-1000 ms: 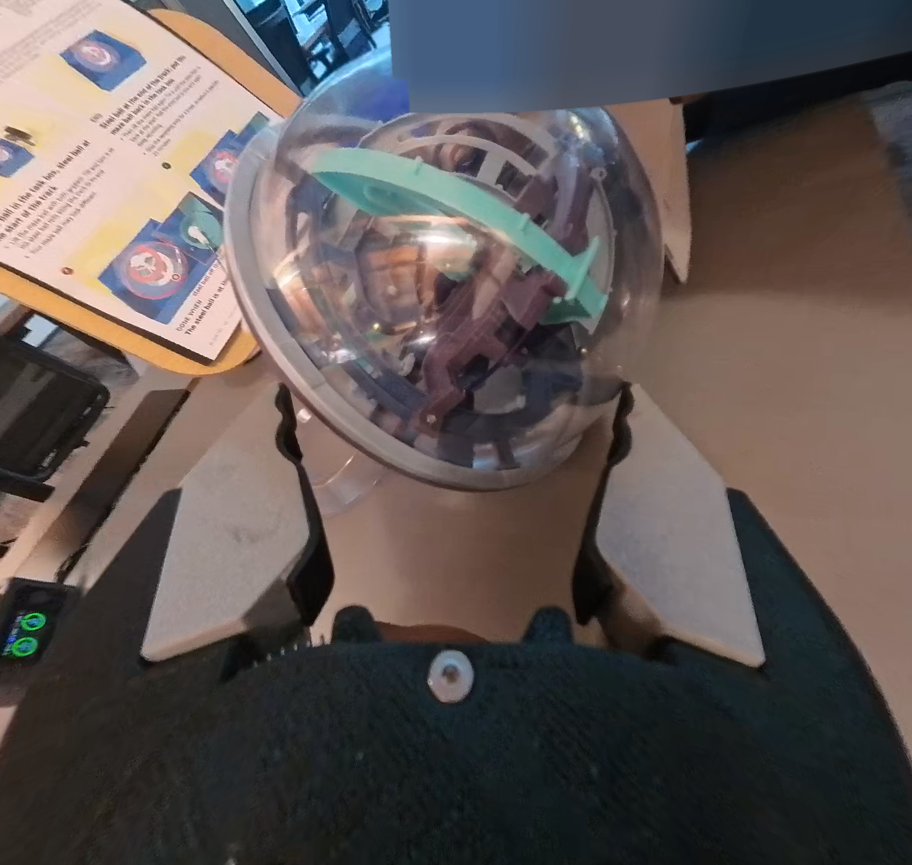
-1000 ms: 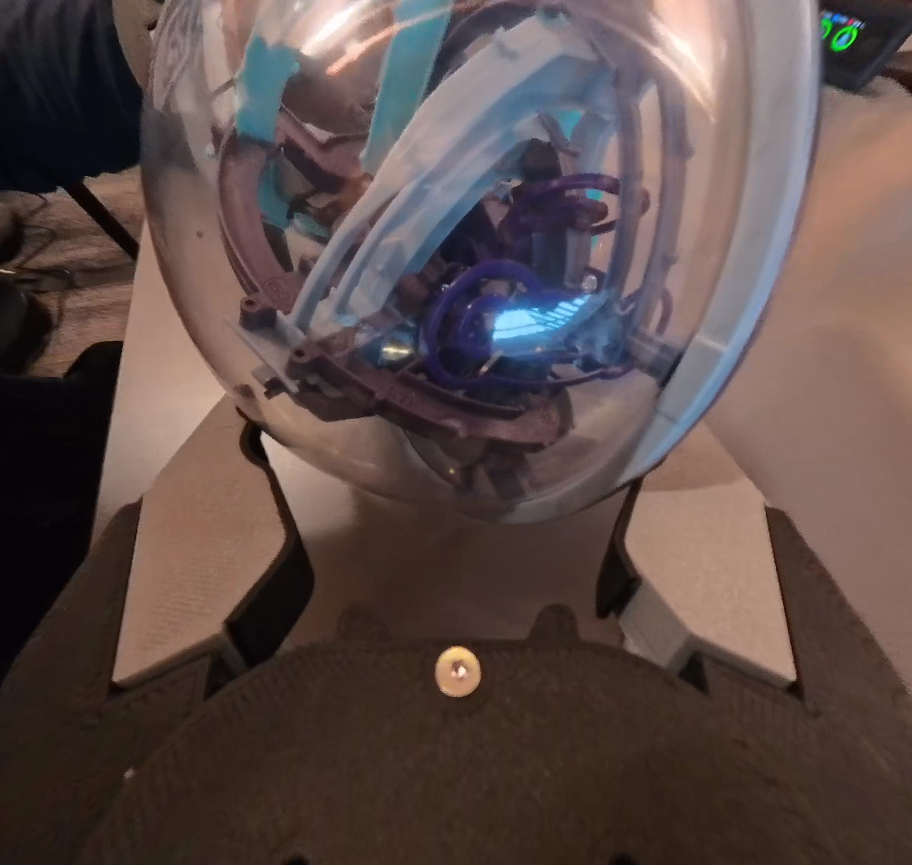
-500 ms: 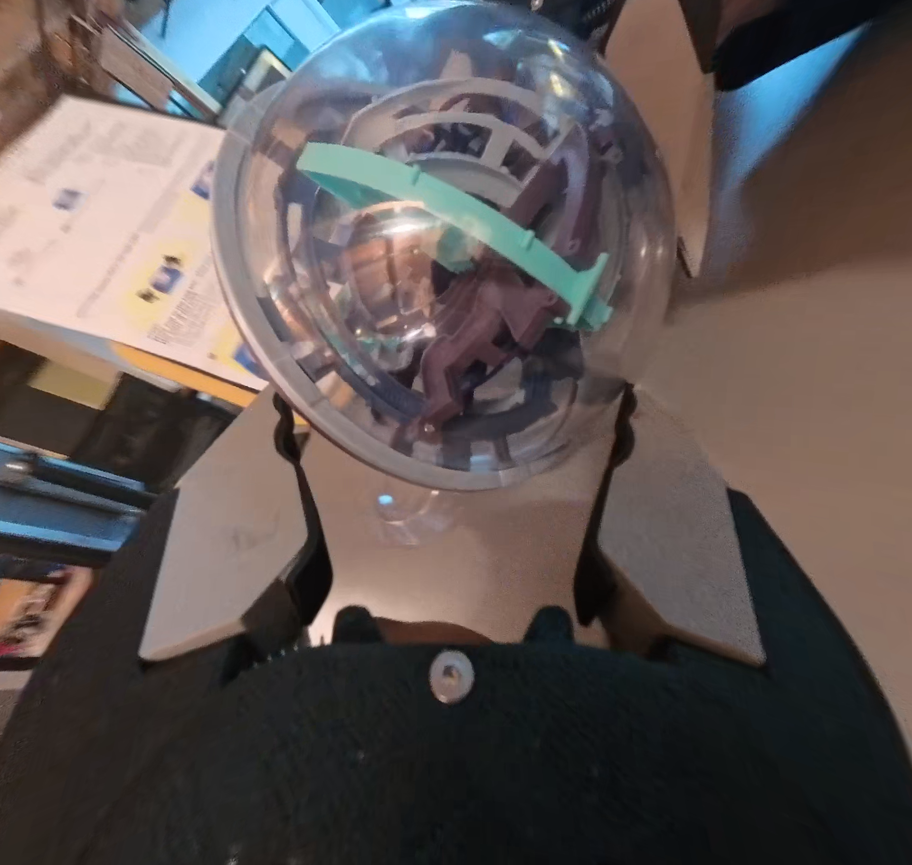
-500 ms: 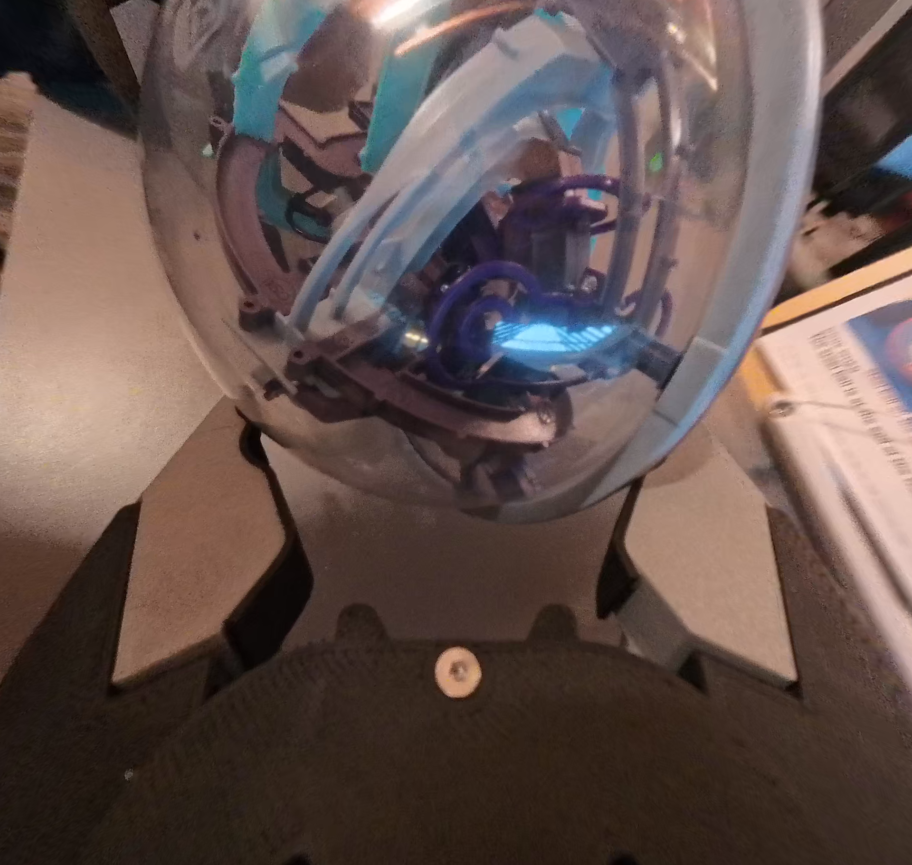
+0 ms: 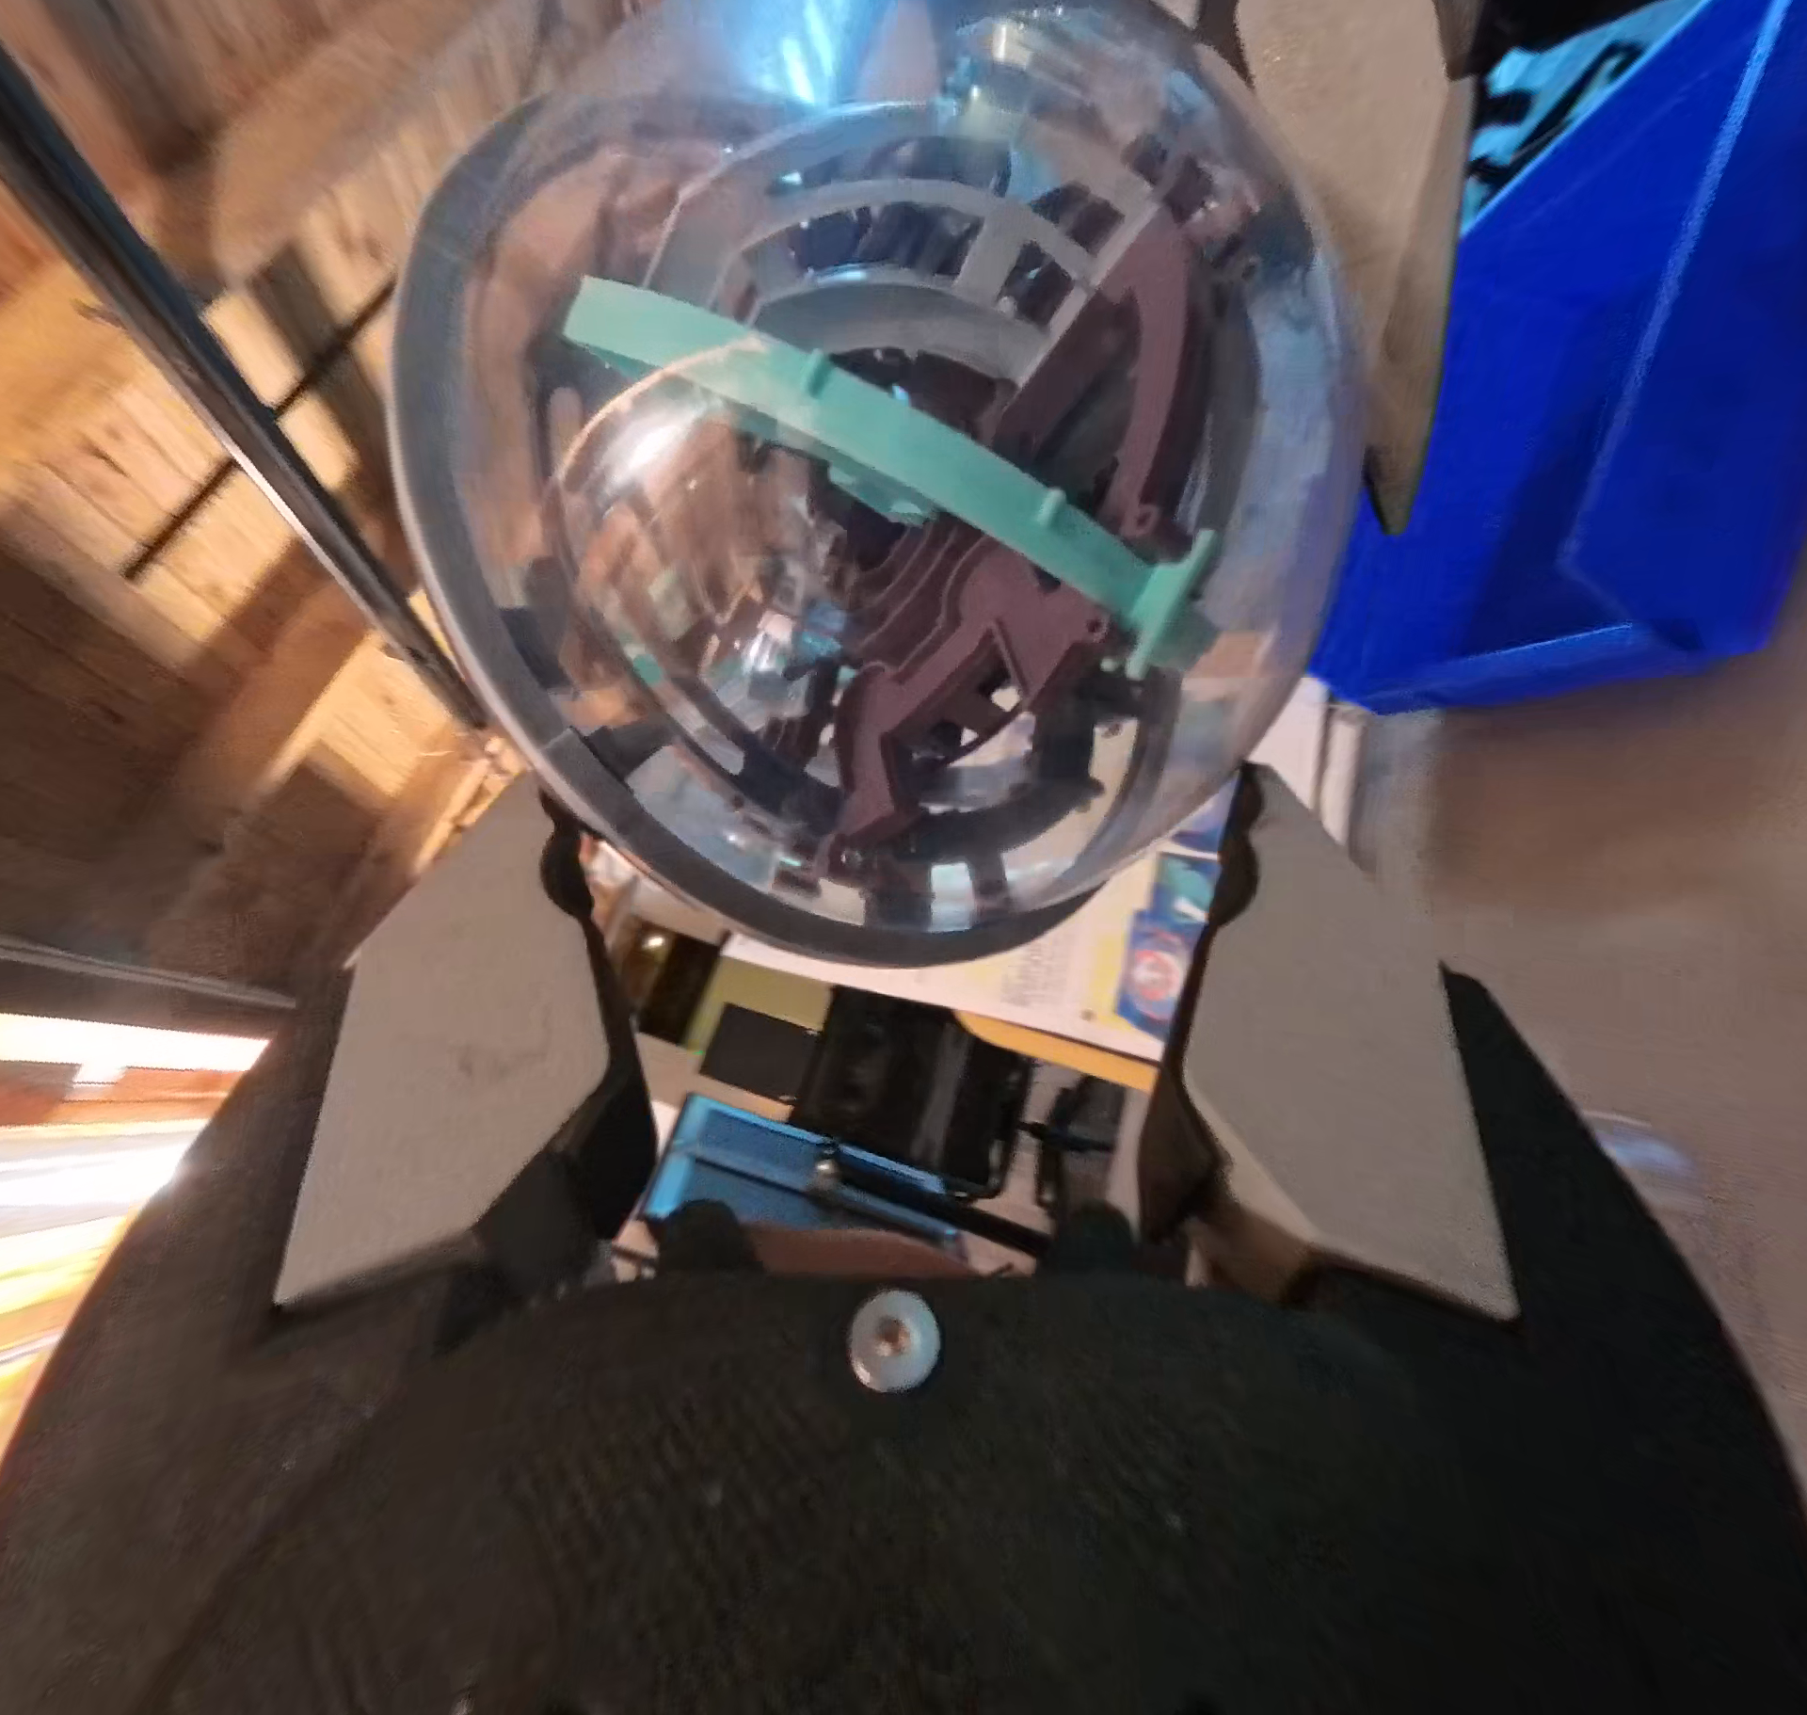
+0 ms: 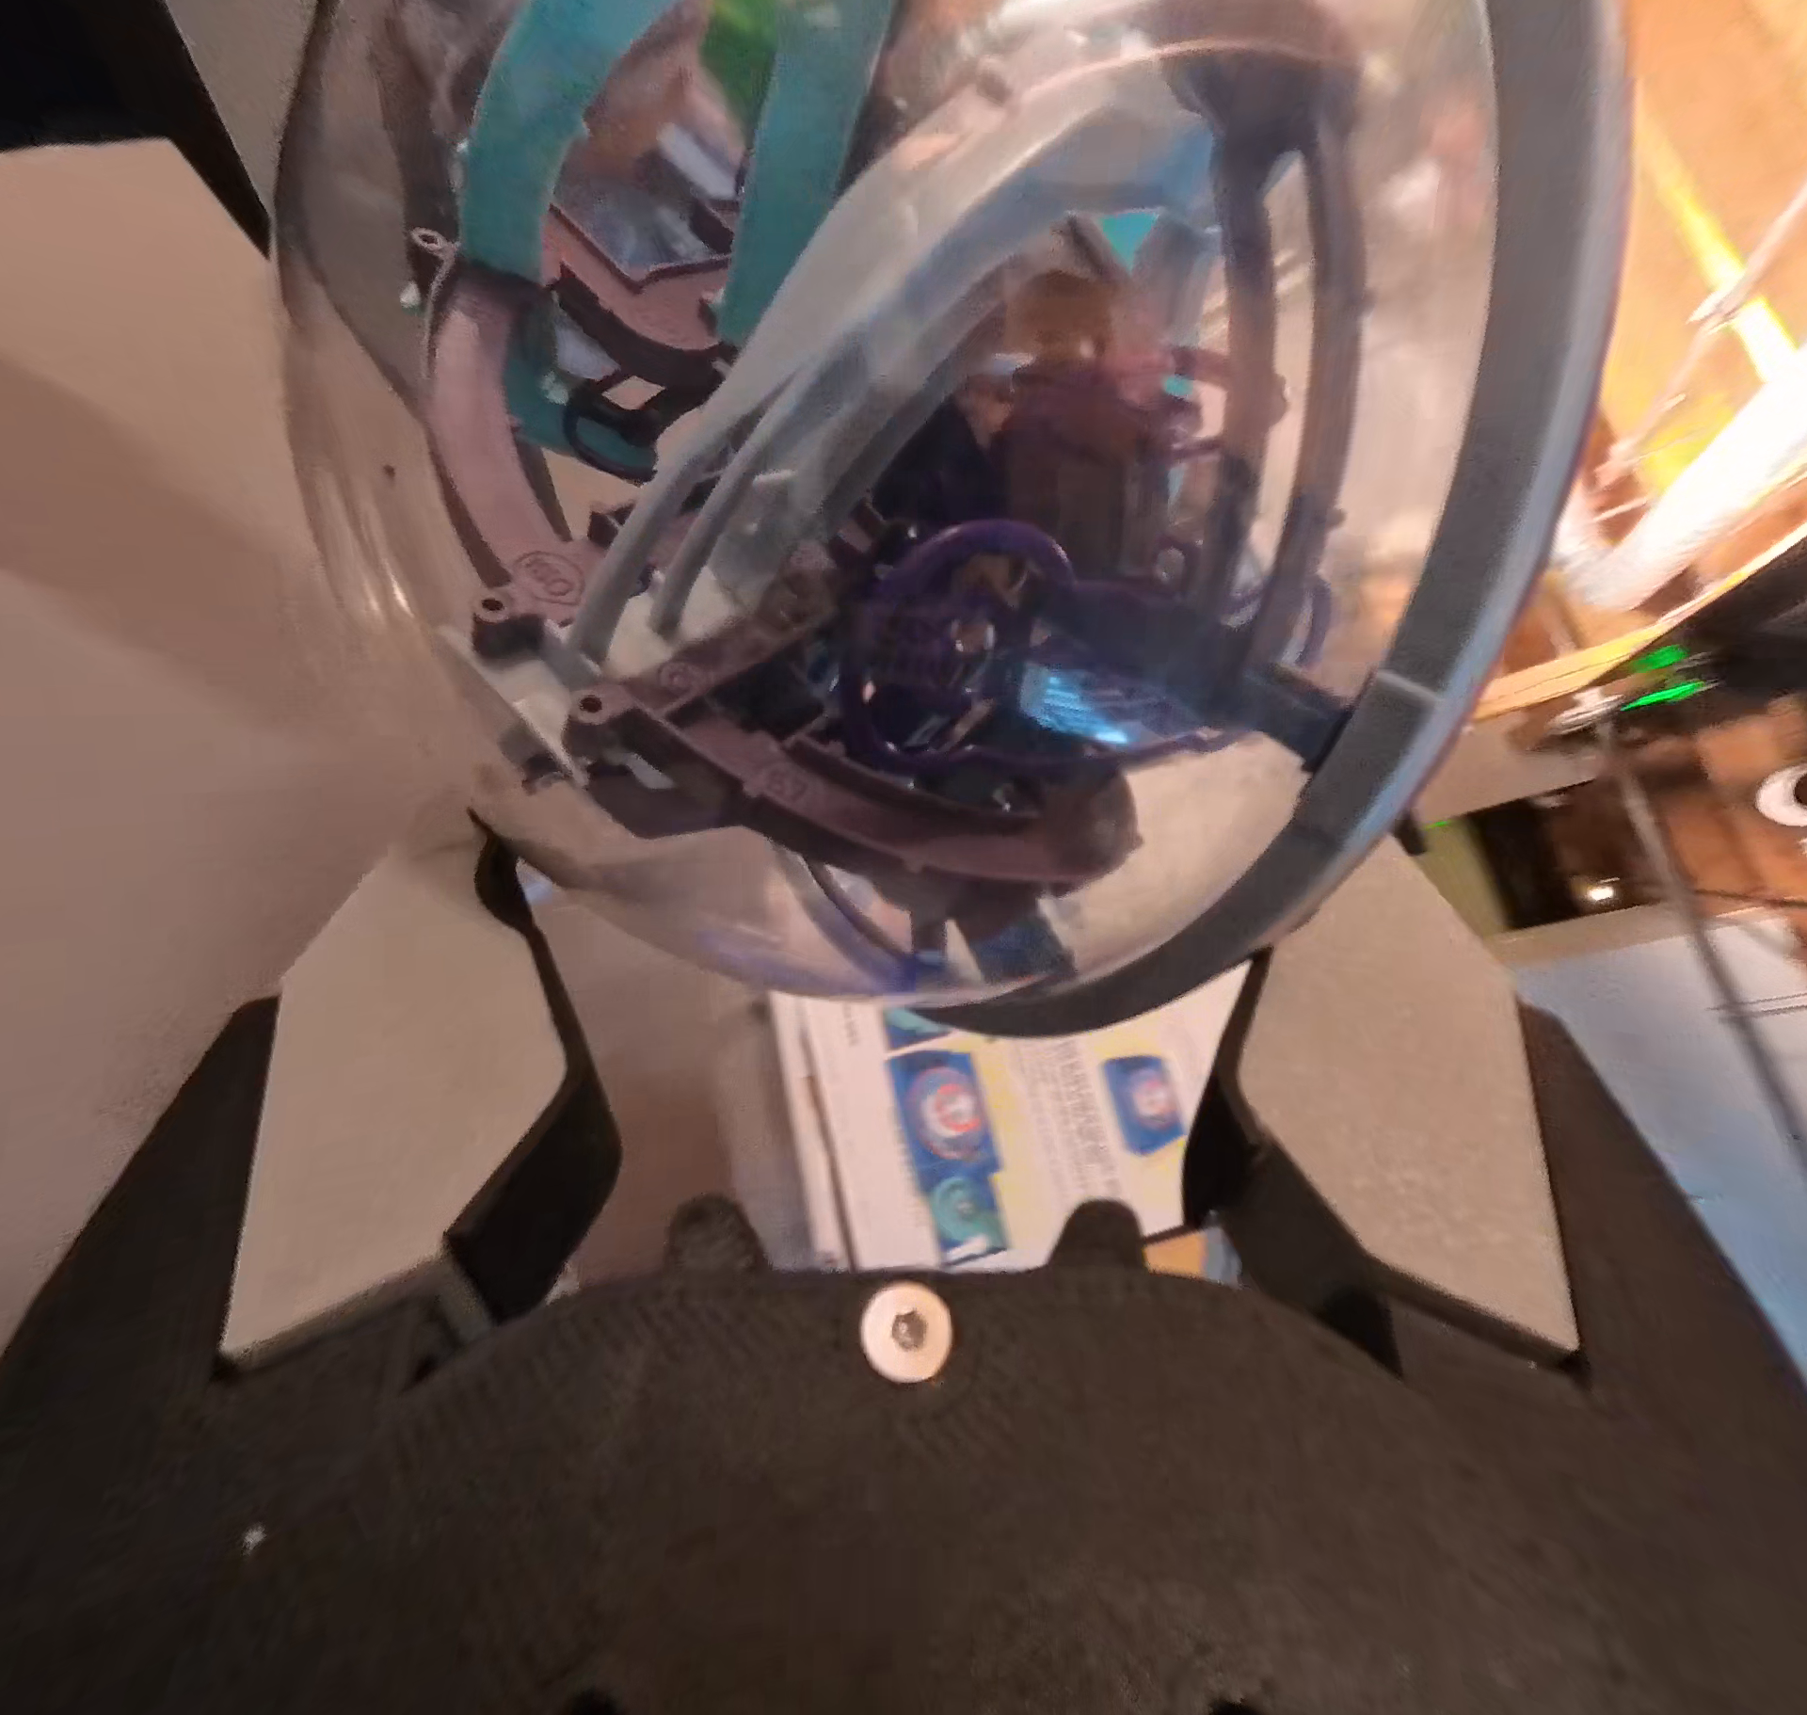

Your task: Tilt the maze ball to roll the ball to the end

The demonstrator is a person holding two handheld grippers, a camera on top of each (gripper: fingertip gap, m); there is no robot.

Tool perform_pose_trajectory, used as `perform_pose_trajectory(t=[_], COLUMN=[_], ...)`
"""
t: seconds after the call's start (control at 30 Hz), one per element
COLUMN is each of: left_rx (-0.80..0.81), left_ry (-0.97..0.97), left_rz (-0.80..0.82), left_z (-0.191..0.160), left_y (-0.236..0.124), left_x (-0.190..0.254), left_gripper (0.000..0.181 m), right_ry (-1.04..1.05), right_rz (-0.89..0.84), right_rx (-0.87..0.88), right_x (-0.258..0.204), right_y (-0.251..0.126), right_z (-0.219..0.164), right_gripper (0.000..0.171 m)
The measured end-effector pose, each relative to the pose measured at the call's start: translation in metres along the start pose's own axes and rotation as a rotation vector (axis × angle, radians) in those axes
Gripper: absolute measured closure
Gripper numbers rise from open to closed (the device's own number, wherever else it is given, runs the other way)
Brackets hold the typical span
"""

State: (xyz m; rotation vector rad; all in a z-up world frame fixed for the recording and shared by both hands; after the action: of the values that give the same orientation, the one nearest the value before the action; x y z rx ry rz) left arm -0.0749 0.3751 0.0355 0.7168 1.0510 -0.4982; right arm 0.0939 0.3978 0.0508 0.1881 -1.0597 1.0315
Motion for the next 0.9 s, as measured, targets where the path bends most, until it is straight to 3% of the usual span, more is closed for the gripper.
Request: perform_pose_trajectory(t=[0.27, 0.6, 0.9], left_rx=[0.017, -0.009, -0.038], left_ry=[0.153, 0.005, -0.08], left_rz=[0.196, 0.01, -0.059], left_z=[-0.021, -0.052, -0.054], left_y=[0.0, 0.018, 0.025], left_x=[-0.011, 0.006, 0.013], left_gripper=[0.054, 0.054, 0.053], right_ry=[-0.232, -0.02, 0.078], right_rz=[-0.159, 0.003, 0.12], right_rx=[0.012, 0.063, 0.1], right_x=[0.017, 0.019, 0.021], right_y=[0.02, 0.049, 0.055], right_z=[0.014, -0.03, -0.048], right_gripper=[0.021, 0.021, 0.021])
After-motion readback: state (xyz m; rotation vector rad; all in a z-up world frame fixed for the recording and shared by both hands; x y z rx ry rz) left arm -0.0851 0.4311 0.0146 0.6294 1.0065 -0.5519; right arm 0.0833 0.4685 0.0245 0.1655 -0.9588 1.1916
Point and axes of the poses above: each gripper's, where its closed fingertips meet, y out along the fingers, z out of its top, x = y × z across the jaws, the point moved 8 cm from there along -y, back along the fingers, and after that the axes turned 8 degrees about z, right-handed, at the moved point
